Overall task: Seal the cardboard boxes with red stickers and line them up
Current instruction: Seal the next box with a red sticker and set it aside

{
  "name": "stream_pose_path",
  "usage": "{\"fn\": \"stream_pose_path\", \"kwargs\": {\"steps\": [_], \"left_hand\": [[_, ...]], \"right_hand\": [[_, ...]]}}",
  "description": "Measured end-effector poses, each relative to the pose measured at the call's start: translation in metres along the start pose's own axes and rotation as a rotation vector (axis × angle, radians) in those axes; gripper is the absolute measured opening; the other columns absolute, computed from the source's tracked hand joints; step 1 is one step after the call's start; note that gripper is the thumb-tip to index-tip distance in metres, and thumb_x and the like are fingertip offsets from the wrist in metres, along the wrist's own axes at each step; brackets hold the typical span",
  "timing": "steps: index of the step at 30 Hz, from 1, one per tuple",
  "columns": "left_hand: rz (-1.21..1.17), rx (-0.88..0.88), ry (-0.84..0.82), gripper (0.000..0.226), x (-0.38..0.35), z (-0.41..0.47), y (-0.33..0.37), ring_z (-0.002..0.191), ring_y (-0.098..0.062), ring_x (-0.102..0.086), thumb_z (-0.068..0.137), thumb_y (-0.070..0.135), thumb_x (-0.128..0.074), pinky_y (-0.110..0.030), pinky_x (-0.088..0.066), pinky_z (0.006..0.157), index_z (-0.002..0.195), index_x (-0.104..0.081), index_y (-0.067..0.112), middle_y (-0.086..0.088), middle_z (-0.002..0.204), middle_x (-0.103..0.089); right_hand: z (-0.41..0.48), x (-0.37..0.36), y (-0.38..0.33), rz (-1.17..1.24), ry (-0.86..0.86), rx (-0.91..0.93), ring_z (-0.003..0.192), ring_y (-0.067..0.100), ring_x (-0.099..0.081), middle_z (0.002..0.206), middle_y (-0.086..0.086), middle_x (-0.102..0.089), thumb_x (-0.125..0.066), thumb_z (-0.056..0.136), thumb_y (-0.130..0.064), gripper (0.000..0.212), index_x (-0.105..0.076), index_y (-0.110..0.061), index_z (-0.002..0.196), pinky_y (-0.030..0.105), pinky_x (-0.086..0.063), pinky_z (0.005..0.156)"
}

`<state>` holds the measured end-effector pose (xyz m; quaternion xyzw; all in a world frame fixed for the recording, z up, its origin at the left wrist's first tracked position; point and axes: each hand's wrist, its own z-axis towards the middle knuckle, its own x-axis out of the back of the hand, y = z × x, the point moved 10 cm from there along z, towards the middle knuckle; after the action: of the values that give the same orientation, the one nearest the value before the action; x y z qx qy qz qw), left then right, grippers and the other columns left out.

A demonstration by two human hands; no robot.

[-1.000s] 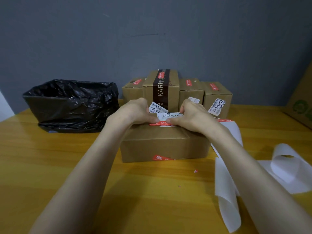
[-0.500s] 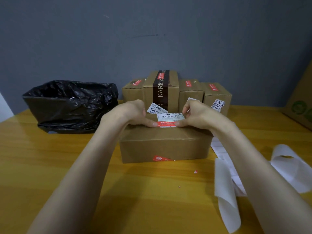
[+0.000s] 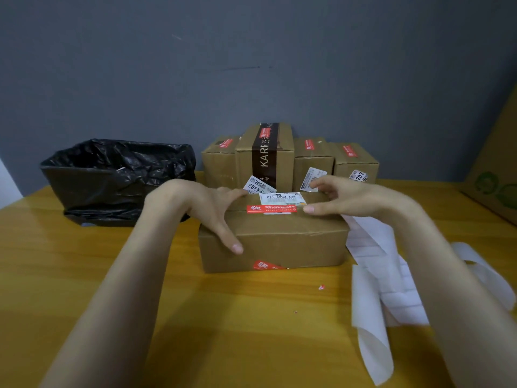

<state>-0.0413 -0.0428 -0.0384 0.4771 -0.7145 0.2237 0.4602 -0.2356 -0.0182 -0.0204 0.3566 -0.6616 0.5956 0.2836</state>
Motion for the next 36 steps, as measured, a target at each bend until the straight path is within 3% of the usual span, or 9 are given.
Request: {"fn": "stream_pose_path", "kwargs": {"steps": [8, 11, 14, 15, 19, 24, 29, 32, 36], "left_hand": [[-0.084, -0.166, 0.137, 0.115, 0.015, -0.007, 0.006, 0.129, -0.017, -0.028, 0.066, 0.042, -0.081, -0.033, -0.038, 0.102, 0.145, 0.004, 0.042, 0.007, 0.14, -0.021], [-0.205, -0.242, 0.139, 0.118, 0.022, -0.024, 0.002, 0.12, -0.01, -0.039, 0.042, 0.061, -0.078, -0.02, -0.043, 0.089, 0.139, -0.012, 0.049, 0.014, 0.133, -0.029], [-0.358, -0.315, 0.113, 0.115, 0.024, -0.037, -0.002, 0.114, -0.001, -0.048, 0.024, 0.077, -0.075, -0.02, -0.049, 0.085, 0.127, -0.028, 0.053, 0.02, 0.132, -0.039], [-0.384, -0.339, 0.111, 0.113, 0.024, -0.04, -0.003, 0.115, -0.001, -0.05, 0.026, 0.079, -0.074, -0.023, -0.049, 0.089, 0.127, -0.032, 0.051, 0.019, 0.133, -0.041], [-0.425, -0.387, 0.116, 0.117, 0.025, -0.048, -0.001, 0.119, -0.003, -0.052, 0.033, 0.079, -0.073, -0.031, -0.046, 0.1, 0.134, -0.04, 0.031, 0.012, 0.134, -0.05], [-0.569, -0.333, 0.261, 0.107, 0.034, -0.056, -0.004, 0.109, 0.001, -0.054, 0.026, 0.088, -0.064, -0.017, -0.048, 0.077, 0.121, -0.049, 0.039, 0.017, 0.123, -0.054], [-0.433, -0.357, 0.411, 0.101, 0.045, -0.077, 0.01, 0.102, 0.014, -0.05, 0.032, 0.093, -0.054, -0.007, -0.044, 0.073, 0.119, -0.047, 0.043, 0.024, 0.121, -0.049], [-0.243, -0.284, 0.301, 0.092, 0.03, -0.075, 0.025, 0.105, 0.003, -0.044, 0.054, 0.069, -0.072, -0.012, -0.042, 0.075, 0.132, -0.03, 0.046, 0.025, 0.122, -0.038], [-0.09, -0.226, 0.373, 0.088, 0.031, -0.069, 0.03, 0.104, -0.003, -0.039, 0.073, 0.034, -0.077, -0.011, -0.039, 0.073, 0.143, -0.024, 0.036, 0.015, 0.126, -0.039]], "right_hand": [[-0.002, 0.009, 0.008, 0.192, 0.022, 0.038, 0.132, 0.019, -0.039, 0.148, 0.003, -0.035, -0.054, 0.074, -0.061, 0.084, -0.027, -0.025, 0.144, 0.029, -0.034, 0.106], [-0.016, 0.014, 0.002, 0.324, -0.064, 0.15, 0.122, 0.009, -0.048, 0.141, -0.009, -0.042, -0.057, 0.064, -0.07, 0.088, -0.036, -0.031, 0.139, 0.02, -0.046, 0.09], [-0.028, 0.016, -0.004, 0.432, -0.19, 0.28, 0.128, 0.011, -0.046, 0.135, -0.018, -0.046, -0.066, 0.083, -0.019, 0.06, -0.043, -0.042, 0.133, 0.02, -0.049, 0.088], [-0.032, 0.018, -0.007, 0.439, -0.21, 0.323, 0.131, 0.012, -0.043, 0.137, -0.018, -0.045, -0.066, 0.08, -0.008, 0.069, -0.043, -0.047, 0.132, 0.024, -0.049, 0.092], [-0.053, 0.018, -0.029, 0.44, -0.266, 0.376, 0.124, 0.009, -0.049, 0.14, -0.007, -0.04, -0.086, 0.034, -0.061, 0.111, -0.035, -0.049, 0.132, 0.028, -0.049, 0.092], [-0.054, 0.014, -0.015, 0.691, -0.172, 0.209, 0.097, 0.017, -0.064, 0.111, -0.001, -0.064, -0.088, 0.033, -0.055, 0.092, -0.056, -0.033, 0.117, 0.036, -0.056, 0.076], [-0.063, -0.007, 0.025, 0.88, -0.067, -0.226, 0.105, 0.036, -0.055, 0.122, 0.015, -0.052, -0.062, 0.067, -0.052, 0.043, -0.054, -0.029, 0.103, 0.059, -0.049, 0.084], [-0.066, -0.015, 0.022, 0.864, -0.091, -0.262, 0.105, 0.04, -0.054, 0.12, 0.012, -0.051, -0.053, 0.077, -0.058, 0.036, -0.053, -0.032, 0.102, 0.06, -0.049, 0.083], [-0.068, -0.025, 0.019, 0.814, -0.134, -0.287, 0.105, 0.041, -0.054, 0.121, 0.009, -0.05, -0.047, 0.079, -0.065, 0.042, -0.052, -0.034, 0.108, 0.059, -0.052, 0.079]]}}
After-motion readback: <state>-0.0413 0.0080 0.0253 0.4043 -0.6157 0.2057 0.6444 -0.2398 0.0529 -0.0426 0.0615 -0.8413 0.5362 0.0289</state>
